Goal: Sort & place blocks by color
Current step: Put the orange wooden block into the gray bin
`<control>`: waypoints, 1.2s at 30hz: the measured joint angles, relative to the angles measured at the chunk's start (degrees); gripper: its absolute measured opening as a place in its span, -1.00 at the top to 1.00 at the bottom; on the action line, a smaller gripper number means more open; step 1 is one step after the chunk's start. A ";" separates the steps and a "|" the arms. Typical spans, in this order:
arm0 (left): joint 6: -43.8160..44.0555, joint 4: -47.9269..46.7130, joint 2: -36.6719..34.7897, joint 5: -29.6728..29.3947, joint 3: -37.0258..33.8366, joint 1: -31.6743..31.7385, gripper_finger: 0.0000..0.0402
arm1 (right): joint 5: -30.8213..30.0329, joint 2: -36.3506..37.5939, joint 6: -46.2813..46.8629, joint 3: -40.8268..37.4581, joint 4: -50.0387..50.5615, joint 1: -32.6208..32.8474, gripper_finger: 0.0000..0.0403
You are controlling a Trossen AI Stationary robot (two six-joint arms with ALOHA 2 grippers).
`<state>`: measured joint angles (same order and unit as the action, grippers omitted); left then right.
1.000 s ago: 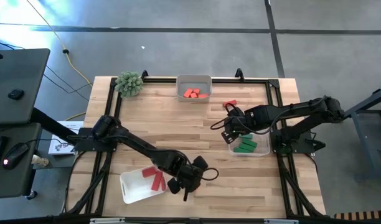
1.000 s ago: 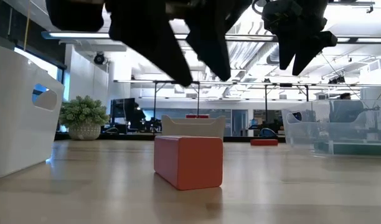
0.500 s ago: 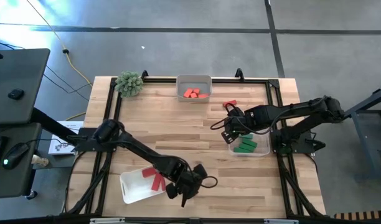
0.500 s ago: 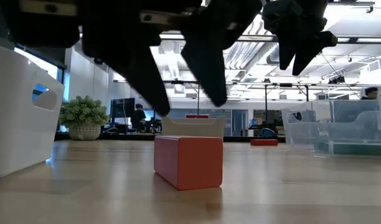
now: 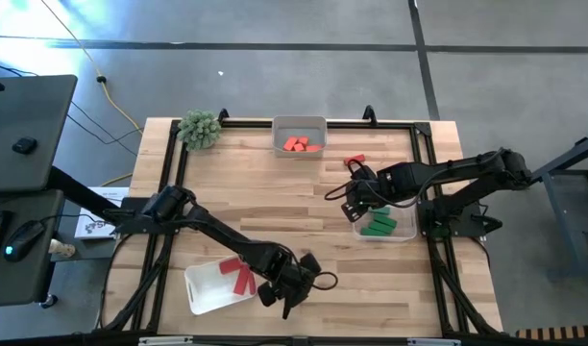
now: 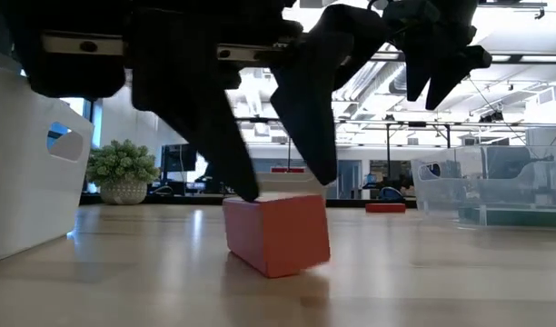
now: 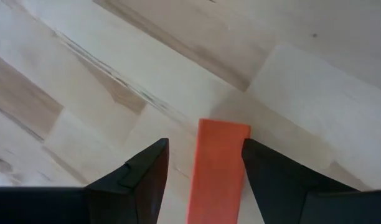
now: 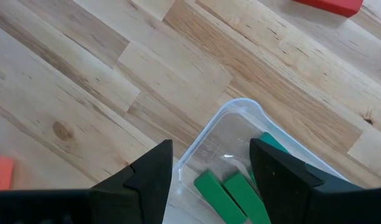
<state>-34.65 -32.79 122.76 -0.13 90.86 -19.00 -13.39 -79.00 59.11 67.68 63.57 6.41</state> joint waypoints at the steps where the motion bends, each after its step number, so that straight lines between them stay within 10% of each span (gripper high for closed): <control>1: 0.01 -0.33 0.00 0.15 0.00 0.00 0.02 | 0.00 0.00 0.00 0.00 0.00 0.00 0.00; 24: 2.03 -1.83 2.27 -0.69 0.31 1.52 0.02 | 0.04 0.00 0.42 0.00 -0.03 -0.01 0.00; 36: 3.07 -3.34 2.08 0.96 0.40 1.77 0.49 | 0.04 0.00 0.46 0.00 -0.03 0.00 0.00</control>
<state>-31.58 -36.13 124.84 0.83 91.26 -17.23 -13.34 -79.00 59.57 67.68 63.55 6.42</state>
